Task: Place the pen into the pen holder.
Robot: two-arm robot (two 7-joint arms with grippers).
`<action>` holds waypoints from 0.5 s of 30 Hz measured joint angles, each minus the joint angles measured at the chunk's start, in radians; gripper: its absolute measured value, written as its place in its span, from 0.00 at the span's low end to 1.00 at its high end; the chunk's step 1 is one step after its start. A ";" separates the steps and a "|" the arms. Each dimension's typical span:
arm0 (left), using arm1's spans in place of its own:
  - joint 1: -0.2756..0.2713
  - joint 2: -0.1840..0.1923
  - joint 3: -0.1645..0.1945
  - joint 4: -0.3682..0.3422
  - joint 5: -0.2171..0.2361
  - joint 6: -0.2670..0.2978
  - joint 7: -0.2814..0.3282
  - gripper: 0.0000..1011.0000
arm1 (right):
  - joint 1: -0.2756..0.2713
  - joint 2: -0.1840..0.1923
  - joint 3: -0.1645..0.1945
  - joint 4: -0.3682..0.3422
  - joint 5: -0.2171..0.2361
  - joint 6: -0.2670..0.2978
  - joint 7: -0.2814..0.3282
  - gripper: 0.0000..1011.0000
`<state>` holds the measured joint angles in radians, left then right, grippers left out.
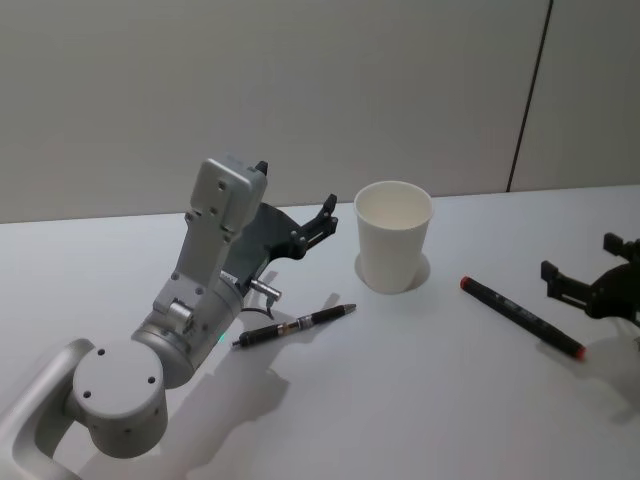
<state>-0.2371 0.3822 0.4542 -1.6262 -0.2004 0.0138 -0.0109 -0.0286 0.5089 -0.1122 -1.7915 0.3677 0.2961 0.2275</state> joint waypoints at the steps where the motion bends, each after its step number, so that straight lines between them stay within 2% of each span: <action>1: 0.000 0.000 0.000 0.000 0.000 0.000 0.000 0.99 | 0.004 -0.001 -0.002 0.003 -0.002 0.009 0.006 0.99; 15: 0.000 0.000 0.000 0.000 0.000 0.000 0.000 0.99 | 0.062 -0.019 -0.032 0.039 -0.039 0.148 0.074 0.99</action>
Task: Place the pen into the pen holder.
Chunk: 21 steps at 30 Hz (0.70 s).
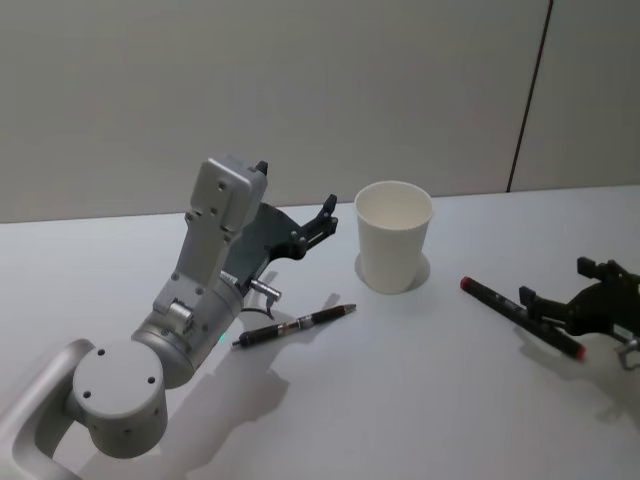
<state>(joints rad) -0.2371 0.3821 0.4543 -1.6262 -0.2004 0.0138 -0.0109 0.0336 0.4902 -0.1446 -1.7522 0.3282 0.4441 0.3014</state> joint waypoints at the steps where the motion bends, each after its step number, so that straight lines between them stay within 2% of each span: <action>1: 0.000 0.000 0.000 0.000 0.000 0.000 0.000 0.99 | 0.002 -0.001 -0.001 0.001 -0.002 0.006 0.002 0.99; 11: 0.000 0.000 0.000 0.000 0.000 0.000 0.000 0.99 | 0.029 -0.014 -0.022 0.023 -0.048 0.065 0.021 0.99; 21: 0.000 0.000 0.000 0.000 0.000 0.000 0.000 0.99 | 0.062 -0.031 -0.043 0.054 -0.101 0.091 0.031 0.99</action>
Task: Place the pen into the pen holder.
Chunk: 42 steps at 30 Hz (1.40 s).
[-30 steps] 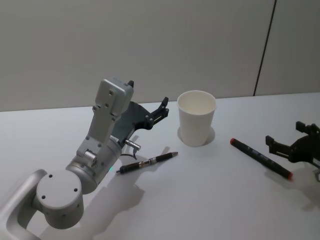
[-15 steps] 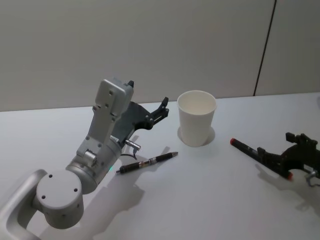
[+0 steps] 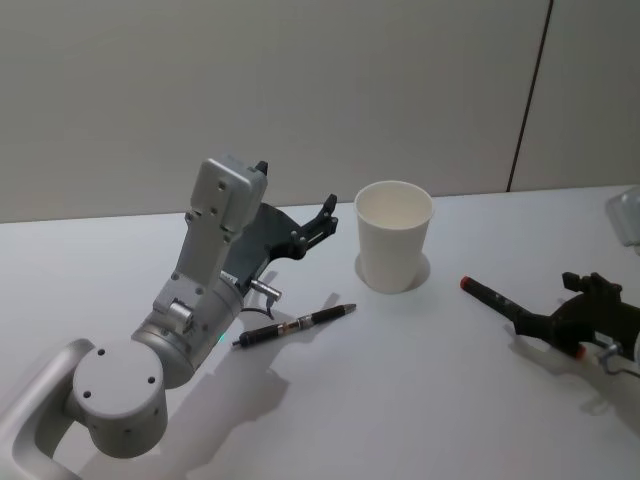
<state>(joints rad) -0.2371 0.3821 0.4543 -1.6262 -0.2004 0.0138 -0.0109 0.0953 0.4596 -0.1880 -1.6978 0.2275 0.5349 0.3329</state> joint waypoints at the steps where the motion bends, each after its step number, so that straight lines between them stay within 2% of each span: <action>1: 0.000 0.000 0.000 0.000 0.000 0.000 0.000 0.99 | 0.003 -0.002 -0.001 0.003 -0.005 0.001 0.001 0.99; 18: 0.000 0.000 0.000 0.000 0.000 0.000 0.000 0.99 | 0.057 -0.041 -0.035 0.069 -0.061 0.009 0.031 0.99; 38: 0.000 0.000 0.000 0.000 0.000 0.000 0.000 0.99 | 0.071 -0.066 -0.053 0.100 -0.064 0.025 0.028 0.99; 42: 0.000 0.000 0.000 0.000 0.000 0.000 0.000 0.99 | 0.071 -0.068 -0.055 0.102 -0.063 0.026 0.028 0.92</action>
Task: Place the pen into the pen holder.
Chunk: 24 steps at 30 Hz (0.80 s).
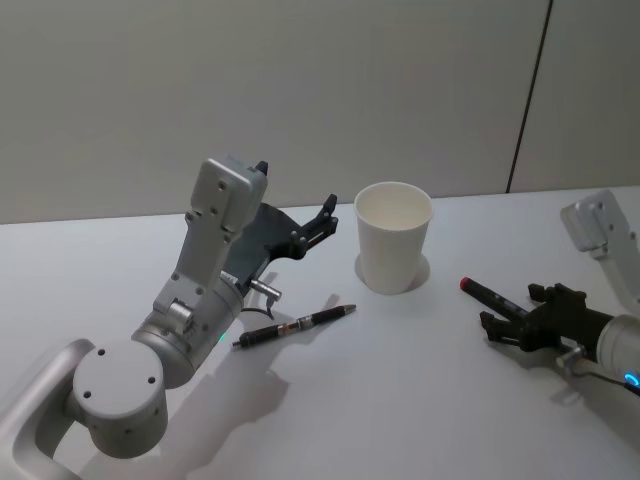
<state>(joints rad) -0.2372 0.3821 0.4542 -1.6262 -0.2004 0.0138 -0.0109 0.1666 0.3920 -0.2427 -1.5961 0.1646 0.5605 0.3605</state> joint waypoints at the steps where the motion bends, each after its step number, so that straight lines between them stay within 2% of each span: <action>1: 0.000 0.000 0.000 0.000 0.000 0.000 0.000 0.99 | 0.000 -0.001 -0.001 0.001 0.000 0.001 0.000 0.90; 2: 0.000 0.000 0.000 0.000 0.000 0.000 0.000 0.99 | 0.000 -0.001 -0.001 0.001 0.000 0.001 0.000 0.90; 3: 0.000 0.000 0.000 0.000 0.000 0.000 0.000 0.99 | 0.000 -0.002 -0.001 0.001 0.001 0.001 0.000 0.84; 6: 0.000 0.000 0.000 0.000 0.000 0.000 0.000 0.99 | 0.001 -0.002 -0.002 0.002 0.001 0.002 -0.001 0.78; 10: 0.000 0.000 0.000 0.000 0.000 0.000 0.000 0.99 | 0.001 -0.003 -0.003 0.003 0.001 0.003 -0.002 0.73; 24: 0.000 0.000 0.000 0.000 0.000 0.000 0.000 0.99 | 0.001 -0.005 -0.004 0.005 0.002 0.005 -0.004 0.65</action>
<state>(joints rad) -0.2372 0.3821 0.4542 -1.6262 -0.2004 0.0138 -0.0109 0.1672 0.3875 -0.2464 -1.5909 0.1661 0.5659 0.3569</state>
